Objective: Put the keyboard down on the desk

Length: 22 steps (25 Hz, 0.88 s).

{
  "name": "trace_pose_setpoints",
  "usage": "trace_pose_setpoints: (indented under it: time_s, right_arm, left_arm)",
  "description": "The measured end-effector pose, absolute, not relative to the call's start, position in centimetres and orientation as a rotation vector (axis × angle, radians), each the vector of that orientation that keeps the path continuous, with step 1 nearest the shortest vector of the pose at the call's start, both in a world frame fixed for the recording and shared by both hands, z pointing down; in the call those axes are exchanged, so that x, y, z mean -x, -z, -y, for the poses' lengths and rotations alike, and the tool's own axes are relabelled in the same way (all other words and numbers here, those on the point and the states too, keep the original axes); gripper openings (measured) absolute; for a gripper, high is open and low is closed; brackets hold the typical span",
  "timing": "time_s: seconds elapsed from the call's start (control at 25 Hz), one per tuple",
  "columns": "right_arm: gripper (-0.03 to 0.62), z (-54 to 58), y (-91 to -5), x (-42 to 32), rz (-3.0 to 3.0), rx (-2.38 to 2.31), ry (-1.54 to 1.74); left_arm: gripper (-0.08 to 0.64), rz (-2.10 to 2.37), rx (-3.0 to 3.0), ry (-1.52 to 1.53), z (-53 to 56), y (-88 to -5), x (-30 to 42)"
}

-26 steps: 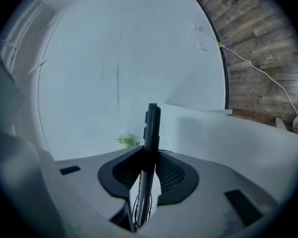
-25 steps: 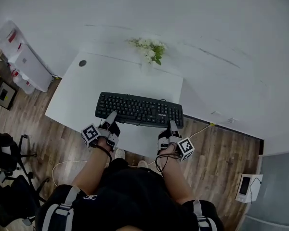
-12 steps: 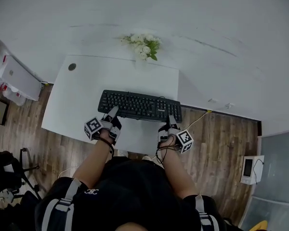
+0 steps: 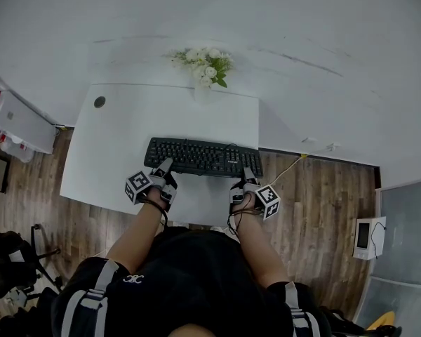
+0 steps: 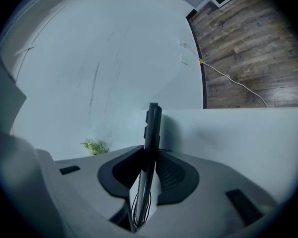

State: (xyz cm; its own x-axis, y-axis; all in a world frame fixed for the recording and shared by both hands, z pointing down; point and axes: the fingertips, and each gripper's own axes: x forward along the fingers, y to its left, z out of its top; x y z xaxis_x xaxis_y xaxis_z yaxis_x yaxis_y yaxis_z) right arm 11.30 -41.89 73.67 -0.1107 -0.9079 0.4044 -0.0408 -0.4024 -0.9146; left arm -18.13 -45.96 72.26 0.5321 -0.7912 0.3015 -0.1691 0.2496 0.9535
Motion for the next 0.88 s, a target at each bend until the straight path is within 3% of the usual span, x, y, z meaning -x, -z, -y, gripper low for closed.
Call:
trace_pose_setpoints:
  time_s: [0.44, 0.88]
  right_arm:
    - [0.092, 41.5, -76.2, -10.7, -1.102, 1.533, 1.698]
    - [0.167, 40.3, -78.4, -10.8, -1.131, 1.73, 1.862]
  left_arm:
    - [0.093, 1.022, -1.163, 0.391, 44.5, -76.1, 18.8]
    - [0.194, 1.122, -1.082, 0.12, 42.9, -78.8, 19.5]
